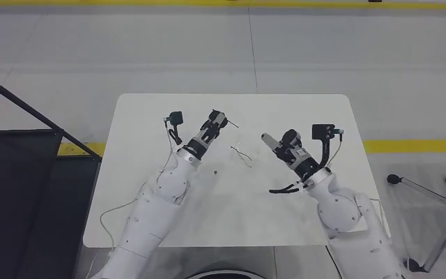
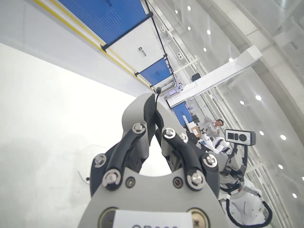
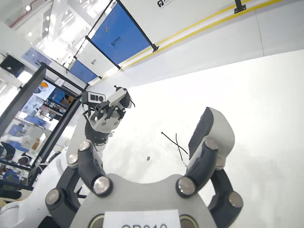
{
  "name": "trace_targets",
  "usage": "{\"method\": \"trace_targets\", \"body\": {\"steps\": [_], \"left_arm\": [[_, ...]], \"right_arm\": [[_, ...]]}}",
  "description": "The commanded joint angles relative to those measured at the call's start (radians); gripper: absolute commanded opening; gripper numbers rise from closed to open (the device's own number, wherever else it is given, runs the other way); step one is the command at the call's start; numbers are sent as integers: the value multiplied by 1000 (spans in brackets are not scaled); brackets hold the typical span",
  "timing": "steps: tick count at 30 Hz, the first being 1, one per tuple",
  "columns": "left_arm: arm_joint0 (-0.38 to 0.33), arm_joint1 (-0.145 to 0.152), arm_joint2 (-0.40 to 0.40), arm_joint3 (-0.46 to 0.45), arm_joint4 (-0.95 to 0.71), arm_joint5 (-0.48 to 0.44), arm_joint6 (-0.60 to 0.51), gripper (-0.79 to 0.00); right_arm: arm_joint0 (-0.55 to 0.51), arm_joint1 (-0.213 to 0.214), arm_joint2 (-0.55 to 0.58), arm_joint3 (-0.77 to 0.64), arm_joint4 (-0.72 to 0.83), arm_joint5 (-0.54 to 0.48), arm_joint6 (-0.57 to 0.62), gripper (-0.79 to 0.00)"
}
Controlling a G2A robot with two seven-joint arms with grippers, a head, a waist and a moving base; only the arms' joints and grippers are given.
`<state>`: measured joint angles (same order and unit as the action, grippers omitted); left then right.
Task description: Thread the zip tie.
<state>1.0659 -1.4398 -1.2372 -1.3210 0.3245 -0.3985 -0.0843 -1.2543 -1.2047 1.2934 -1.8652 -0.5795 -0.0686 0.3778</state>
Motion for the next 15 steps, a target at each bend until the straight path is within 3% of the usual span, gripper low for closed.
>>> {"method": "trace_targets", "body": {"steps": [1, 3, 8, 15], "left_arm": [[48, 8, -31, -57, 26, 38, 15, -785], [89, 14, -57, -104, 52, 74, 31, -785], [192, 26, -105, -195, 95, 134, 56, -785], [192, 26, -105, -195, 95, 134, 56, -785]], "right_arm": [[39, -2, -34, 12, -65, 12, 36, 0], [67, -1, -70, 9, -150, 5, 82, 0], [67, -1, -70, 9, -150, 5, 82, 0], [67, -1, -70, 9, -150, 5, 82, 0]]}}
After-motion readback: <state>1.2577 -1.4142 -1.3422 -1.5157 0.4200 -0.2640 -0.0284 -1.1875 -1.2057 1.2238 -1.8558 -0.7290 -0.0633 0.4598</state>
